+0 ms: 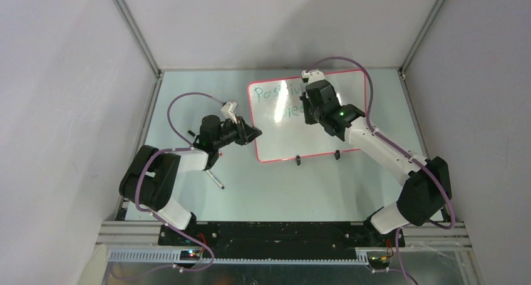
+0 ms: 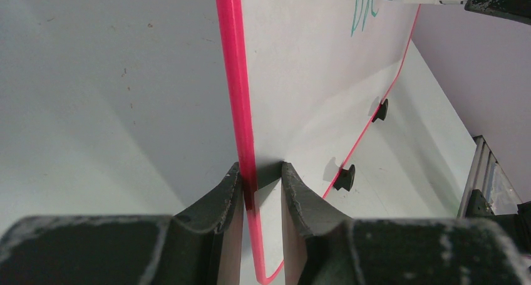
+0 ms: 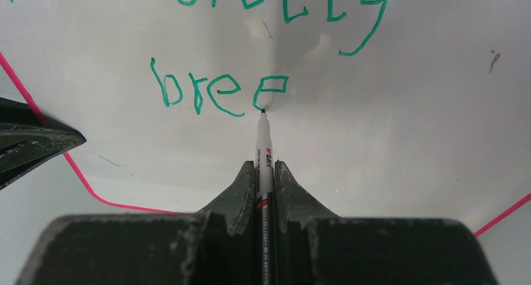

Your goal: Write a sentence on the whiteboard

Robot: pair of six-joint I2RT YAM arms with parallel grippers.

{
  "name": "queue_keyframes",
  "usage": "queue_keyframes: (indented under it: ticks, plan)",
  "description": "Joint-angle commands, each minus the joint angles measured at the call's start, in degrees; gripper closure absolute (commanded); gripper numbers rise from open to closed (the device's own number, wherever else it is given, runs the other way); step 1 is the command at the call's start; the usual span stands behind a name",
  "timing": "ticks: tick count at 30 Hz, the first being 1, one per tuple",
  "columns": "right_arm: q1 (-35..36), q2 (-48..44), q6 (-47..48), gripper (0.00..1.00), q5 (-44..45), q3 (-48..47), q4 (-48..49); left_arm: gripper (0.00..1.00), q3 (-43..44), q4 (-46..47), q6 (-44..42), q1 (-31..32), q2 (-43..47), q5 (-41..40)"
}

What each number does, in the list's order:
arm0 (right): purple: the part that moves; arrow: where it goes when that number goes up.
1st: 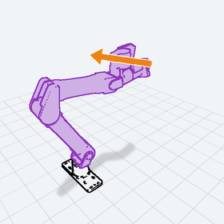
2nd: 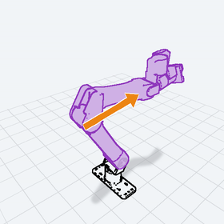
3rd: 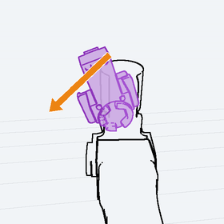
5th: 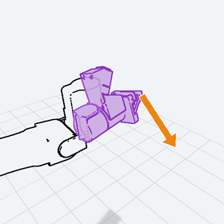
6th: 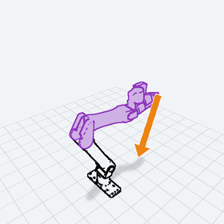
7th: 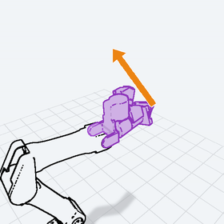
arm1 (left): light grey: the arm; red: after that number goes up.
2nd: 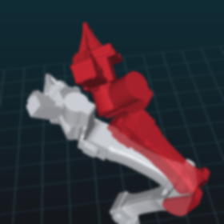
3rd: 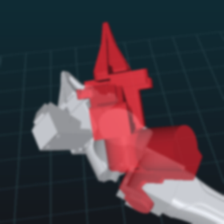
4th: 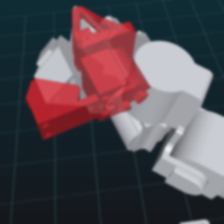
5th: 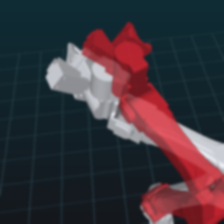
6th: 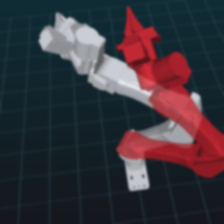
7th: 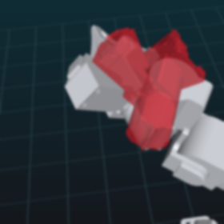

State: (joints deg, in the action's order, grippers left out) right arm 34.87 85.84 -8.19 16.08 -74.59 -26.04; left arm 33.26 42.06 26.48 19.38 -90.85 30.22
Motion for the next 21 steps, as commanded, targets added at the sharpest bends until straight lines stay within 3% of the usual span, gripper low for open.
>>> queue_keyframes:
  ticks: [1, 21]
  plan:
    - [-1.0, -1.4, -0.8, 1.0, 2.5, 0.3, -0.4, 0.76, 1.2, 0.8, -2.5, 0.5, 1.2, -1.4]
    - [-2.0, -9.0, -0.8, 1.0, -0.1, 0.4, -0.5, 0.77, 1.1, 0.8, -2.5, 0.5, 1.4, -1.5]
